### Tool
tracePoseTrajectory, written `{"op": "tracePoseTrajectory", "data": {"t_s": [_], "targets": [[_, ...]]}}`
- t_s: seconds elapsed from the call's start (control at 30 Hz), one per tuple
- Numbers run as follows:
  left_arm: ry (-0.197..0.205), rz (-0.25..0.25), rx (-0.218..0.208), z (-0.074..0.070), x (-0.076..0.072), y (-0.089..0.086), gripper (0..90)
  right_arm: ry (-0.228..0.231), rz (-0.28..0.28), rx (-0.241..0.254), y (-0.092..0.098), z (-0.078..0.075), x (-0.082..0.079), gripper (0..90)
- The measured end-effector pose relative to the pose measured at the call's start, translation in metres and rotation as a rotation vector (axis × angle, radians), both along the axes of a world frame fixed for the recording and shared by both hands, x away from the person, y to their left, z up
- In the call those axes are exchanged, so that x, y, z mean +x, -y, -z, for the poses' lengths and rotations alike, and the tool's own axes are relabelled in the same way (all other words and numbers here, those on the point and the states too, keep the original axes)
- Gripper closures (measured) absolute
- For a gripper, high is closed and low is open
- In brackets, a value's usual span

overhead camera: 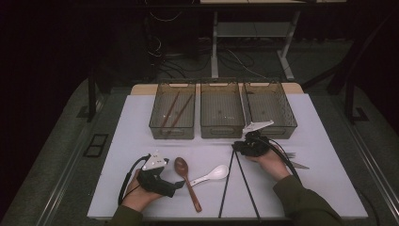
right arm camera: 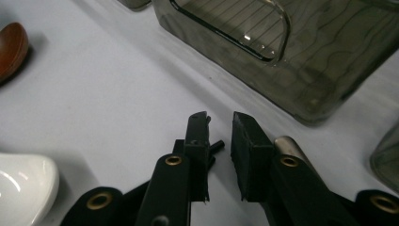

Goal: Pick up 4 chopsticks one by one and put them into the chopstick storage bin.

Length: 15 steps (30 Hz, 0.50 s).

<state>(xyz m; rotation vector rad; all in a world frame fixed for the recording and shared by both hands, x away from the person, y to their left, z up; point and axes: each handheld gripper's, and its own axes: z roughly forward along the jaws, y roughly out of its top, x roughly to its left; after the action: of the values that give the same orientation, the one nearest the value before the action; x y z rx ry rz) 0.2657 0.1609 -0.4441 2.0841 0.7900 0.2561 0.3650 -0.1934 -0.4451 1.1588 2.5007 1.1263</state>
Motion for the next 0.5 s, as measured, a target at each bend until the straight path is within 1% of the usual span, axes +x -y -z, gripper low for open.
{"op": "tracePoseTrajectory", "data": {"t_s": [0.1,0.17,0.23,0.37,0.5], "targets": [[0.0,0.0,-0.001,0.0,0.0,-0.001,0.0,-0.015,0.005,0.002,-0.003,0.001,0.003,75.0],[0.001,0.001,-0.001,0.0,0.0,-0.001,0.0,-0.02,0.007,-0.011,-0.006,0.003,0.003,74.6],[0.001,0.001,-0.001,0.0,0.0,-0.001,0.0,-0.027,0.008,-0.011,-0.007,0.004,0.003,74.5],[0.001,0.002,-0.001,0.0,0.0,-0.001,0.0,-0.033,0.013,-0.009,-0.009,0.003,0.003,74.7],[0.001,0.0,0.0,-0.001,0.0,0.0,0.0,-0.027,0.008,-0.007,-0.011,0.004,0.004,76.8]]}}
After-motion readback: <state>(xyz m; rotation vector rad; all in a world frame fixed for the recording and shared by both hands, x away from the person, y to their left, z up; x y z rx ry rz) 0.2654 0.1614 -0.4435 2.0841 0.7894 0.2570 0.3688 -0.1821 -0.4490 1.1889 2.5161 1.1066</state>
